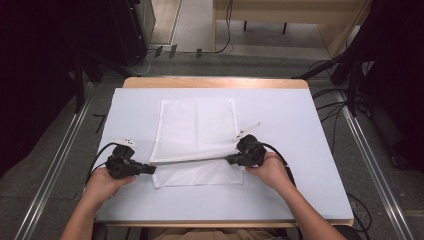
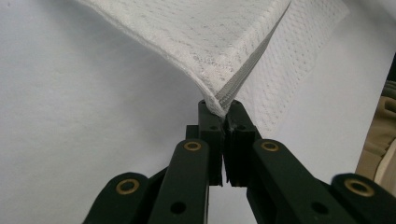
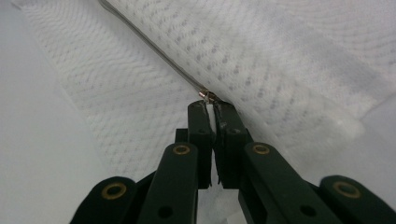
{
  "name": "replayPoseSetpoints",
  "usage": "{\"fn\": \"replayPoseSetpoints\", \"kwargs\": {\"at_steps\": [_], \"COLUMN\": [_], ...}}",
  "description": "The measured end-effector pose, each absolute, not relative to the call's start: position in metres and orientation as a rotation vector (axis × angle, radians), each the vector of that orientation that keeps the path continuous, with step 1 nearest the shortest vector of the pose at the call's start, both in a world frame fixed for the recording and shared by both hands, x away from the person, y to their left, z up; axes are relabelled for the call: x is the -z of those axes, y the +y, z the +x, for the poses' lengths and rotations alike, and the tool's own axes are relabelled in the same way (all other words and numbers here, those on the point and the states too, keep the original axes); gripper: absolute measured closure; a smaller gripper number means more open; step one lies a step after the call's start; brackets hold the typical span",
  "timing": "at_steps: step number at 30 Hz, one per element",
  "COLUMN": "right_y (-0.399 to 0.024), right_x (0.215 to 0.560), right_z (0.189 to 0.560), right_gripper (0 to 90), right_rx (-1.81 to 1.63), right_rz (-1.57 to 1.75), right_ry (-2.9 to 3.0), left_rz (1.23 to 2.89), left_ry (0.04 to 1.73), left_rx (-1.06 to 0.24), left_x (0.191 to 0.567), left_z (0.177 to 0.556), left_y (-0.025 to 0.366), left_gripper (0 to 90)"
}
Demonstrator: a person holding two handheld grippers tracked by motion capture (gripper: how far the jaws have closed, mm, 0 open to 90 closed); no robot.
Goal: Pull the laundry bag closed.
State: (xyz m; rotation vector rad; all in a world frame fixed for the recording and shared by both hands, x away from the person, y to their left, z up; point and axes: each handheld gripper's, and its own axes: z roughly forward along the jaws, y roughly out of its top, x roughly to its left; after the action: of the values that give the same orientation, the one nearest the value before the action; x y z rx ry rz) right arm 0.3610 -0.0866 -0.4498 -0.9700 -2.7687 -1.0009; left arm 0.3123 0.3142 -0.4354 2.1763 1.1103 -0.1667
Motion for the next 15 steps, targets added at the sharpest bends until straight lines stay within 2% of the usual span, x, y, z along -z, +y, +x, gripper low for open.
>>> {"fn": "replayPoseSetpoints", "kwargs": {"at_steps": [15], "right_y": [-0.0935], "right_x": [0.4466], "right_z": [0.3582], "right_gripper": [88.1], "right_rx": [1.012], "right_rz": [-0.97], "right_ry": [-2.783], "left_rz": [2.166], "left_ry": [1.105], "left_rx": [0.172], "left_x": [0.4351], "left_z": [0.312], "left_y": [0.3149], "left_gripper": [88.2]}}
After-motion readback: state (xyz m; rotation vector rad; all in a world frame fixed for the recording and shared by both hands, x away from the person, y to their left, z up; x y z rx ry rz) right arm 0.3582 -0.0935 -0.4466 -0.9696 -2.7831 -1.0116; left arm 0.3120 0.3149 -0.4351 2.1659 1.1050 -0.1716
